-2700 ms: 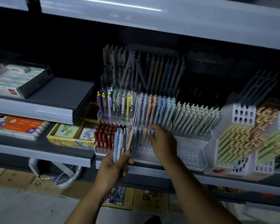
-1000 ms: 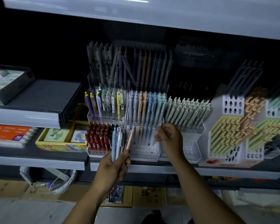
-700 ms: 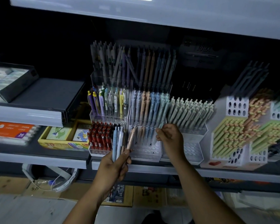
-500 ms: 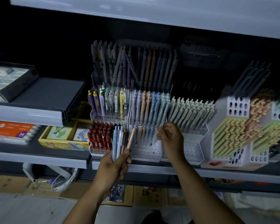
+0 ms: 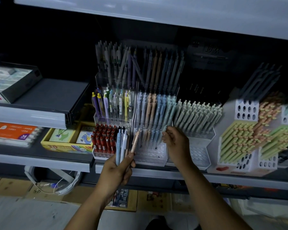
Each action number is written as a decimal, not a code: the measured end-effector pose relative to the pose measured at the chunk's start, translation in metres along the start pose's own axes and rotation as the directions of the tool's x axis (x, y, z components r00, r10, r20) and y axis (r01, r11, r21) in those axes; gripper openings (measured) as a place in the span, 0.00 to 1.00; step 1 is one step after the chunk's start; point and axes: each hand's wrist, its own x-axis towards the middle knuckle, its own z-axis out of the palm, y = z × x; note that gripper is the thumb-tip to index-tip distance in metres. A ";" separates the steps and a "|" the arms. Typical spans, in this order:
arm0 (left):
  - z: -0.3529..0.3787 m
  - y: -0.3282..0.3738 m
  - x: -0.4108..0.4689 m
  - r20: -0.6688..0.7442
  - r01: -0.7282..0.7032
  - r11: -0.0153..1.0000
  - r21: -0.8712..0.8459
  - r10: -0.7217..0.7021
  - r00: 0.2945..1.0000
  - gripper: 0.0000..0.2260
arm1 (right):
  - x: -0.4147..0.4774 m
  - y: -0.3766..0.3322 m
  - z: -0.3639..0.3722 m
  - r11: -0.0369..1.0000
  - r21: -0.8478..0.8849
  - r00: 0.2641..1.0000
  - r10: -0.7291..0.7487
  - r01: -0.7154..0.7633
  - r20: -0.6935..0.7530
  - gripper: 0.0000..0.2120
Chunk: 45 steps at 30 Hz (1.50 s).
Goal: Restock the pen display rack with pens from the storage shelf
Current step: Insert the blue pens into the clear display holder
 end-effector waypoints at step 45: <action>0.004 -0.002 -0.007 0.028 -0.013 0.998 0.066 0.011 1.000 0.15 | -0.034 -0.052 0.011 0.944 0.079 0.891 0.273 -0.321 0.362 0.05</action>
